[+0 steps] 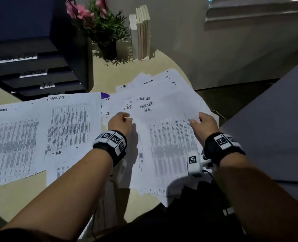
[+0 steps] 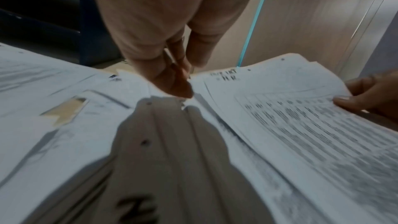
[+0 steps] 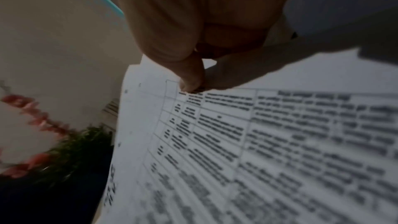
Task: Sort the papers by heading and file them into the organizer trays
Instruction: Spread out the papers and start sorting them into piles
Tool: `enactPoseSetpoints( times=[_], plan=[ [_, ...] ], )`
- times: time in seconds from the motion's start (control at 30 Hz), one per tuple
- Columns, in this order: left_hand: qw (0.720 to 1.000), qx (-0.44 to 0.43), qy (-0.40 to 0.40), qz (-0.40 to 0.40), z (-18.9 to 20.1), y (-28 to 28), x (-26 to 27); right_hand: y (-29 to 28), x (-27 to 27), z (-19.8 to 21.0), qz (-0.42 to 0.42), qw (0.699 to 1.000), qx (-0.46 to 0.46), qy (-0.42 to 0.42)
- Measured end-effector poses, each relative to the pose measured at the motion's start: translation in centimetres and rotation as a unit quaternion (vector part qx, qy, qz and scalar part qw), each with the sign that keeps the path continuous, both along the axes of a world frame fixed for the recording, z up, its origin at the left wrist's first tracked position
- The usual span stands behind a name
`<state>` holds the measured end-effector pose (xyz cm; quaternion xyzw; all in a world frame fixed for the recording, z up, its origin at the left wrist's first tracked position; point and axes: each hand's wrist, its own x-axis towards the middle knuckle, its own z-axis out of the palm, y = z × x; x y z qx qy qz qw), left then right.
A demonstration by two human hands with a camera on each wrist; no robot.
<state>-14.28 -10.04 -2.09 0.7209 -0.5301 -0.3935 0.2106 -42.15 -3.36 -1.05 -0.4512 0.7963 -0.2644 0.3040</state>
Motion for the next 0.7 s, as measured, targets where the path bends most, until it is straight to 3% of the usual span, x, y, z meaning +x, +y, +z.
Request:
enactPoseSetpoints(
  times=[0.07,0.17,0.3,0.47,0.7],
  plan=[
    [0.995,0.064,-0.071,-0.023,-1.1,0.4,0.4,0.7,-0.9,-1.1,-0.012,1.000,0.026,-0.012],
    [0.989,0.109,-0.093,-0.027,-1.9,0.9,0.9,1.1,-1.5,-2.3,0.001,0.999,0.047,-0.002],
    [0.990,0.110,-0.089,-0.020,-2.4,1.1,0.5,0.8,-1.5,-2.7,-0.012,0.999,0.049,0.001],
    [0.991,0.077,-0.071,-0.083,-2.3,1.6,-0.7,0.4,-1.0,-3.0,-0.085,0.995,0.045,-0.036],
    [0.995,0.051,0.083,-0.028,-1.5,2.9,-0.7,0.0,-0.1,-2.8,-0.082,0.994,0.019,-0.071]
  ],
)
